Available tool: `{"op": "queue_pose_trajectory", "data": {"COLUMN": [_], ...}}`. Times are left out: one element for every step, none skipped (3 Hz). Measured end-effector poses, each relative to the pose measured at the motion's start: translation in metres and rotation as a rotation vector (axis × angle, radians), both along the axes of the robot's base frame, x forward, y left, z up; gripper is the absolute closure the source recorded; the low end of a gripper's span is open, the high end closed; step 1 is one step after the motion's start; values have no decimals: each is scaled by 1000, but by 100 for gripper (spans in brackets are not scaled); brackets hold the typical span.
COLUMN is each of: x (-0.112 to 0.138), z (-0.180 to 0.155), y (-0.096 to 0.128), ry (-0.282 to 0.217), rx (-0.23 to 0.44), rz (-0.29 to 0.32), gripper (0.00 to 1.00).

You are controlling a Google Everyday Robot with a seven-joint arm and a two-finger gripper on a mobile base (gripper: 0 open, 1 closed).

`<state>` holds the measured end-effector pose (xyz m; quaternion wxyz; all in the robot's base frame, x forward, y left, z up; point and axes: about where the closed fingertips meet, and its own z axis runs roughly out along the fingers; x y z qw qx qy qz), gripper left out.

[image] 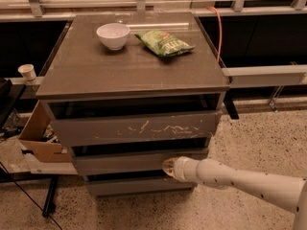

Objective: Close middle drawer

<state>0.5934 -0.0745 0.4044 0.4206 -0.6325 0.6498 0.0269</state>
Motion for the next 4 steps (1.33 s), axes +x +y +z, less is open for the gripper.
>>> {"op": "queue_pose_trajectory", "data": {"x": [7, -1, -30, -52], "z": [15, 33, 51, 50], "y": [-6, -13, -20, -15], "ry": [76, 190, 336, 398], "rx": [42, 66, 73, 76], "rz": [18, 53, 97, 153], "gripper": [100, 100, 100, 81]}}
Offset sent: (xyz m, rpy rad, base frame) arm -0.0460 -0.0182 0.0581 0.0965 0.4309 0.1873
